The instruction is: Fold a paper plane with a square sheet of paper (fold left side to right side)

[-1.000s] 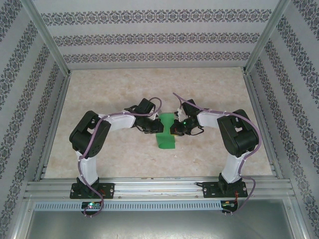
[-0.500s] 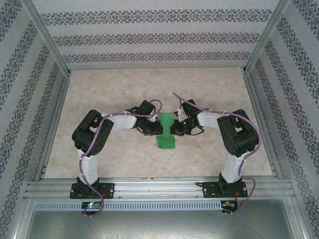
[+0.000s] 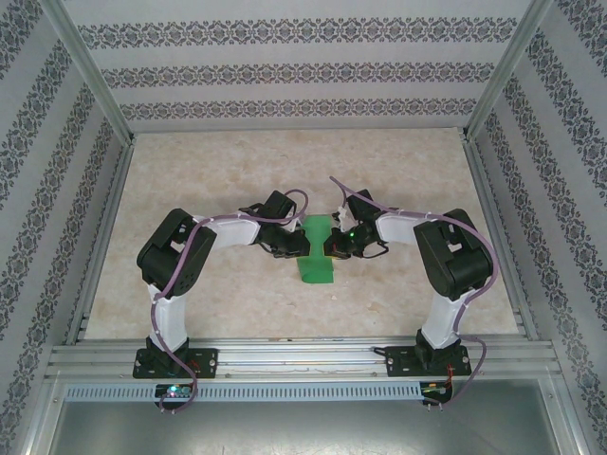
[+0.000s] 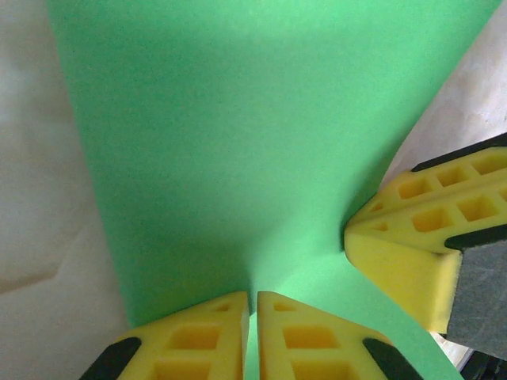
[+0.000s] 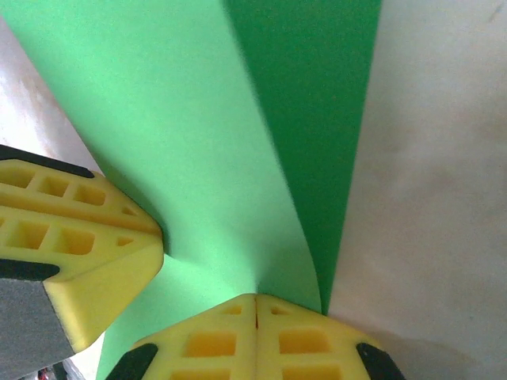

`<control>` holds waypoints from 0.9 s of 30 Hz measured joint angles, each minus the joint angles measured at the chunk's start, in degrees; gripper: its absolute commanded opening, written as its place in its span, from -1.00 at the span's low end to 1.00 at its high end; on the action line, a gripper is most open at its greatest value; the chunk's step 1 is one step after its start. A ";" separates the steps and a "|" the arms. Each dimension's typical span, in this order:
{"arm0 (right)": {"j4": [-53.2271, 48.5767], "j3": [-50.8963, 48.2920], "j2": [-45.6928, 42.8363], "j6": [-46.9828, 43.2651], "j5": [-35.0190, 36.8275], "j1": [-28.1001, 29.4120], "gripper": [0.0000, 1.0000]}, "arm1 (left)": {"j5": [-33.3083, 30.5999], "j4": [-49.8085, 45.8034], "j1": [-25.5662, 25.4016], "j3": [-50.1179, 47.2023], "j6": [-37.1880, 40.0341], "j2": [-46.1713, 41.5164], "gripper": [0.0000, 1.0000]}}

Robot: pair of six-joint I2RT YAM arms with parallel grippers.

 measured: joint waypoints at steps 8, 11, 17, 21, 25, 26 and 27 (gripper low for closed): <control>2.29 -1.68 -3.50 2.60 -0.70 -0.02 -1.00 | -0.02 0.00 0.00 0.00 0.00 0.00 -0.73; 4.81 -1.68 -4.37 3.63 -1.49 0.00 -1.00 | -0.02 0.00 0.00 0.00 0.00 0.00 -0.73; 7.06 -0.52 -3.26 4.44 -1.90 0.04 -1.00 | -0.02 0.00 0.00 0.02 0.00 0.04 -0.73; 8.11 1.60 -0.74 5.14 -1.97 0.81 -1.00 | -0.02 0.00 0.00 0.02 0.00 0.04 -0.73; 8.74 3.15 1.51 5.29 -1.97 1.53 -1.00 | -0.02 0.00 -0.02 0.04 0.00 0.09 -0.73; 8.87 3.34 2.08 5.29 -1.95 1.55 -1.00 | 0.00 0.00 -0.02 0.04 0.00 0.11 -0.73; 8.85 3.50 2.51 5.29 -1.95 1.55 -1.00 | 0.00 0.00 -0.02 0.04 0.00 0.11 -0.73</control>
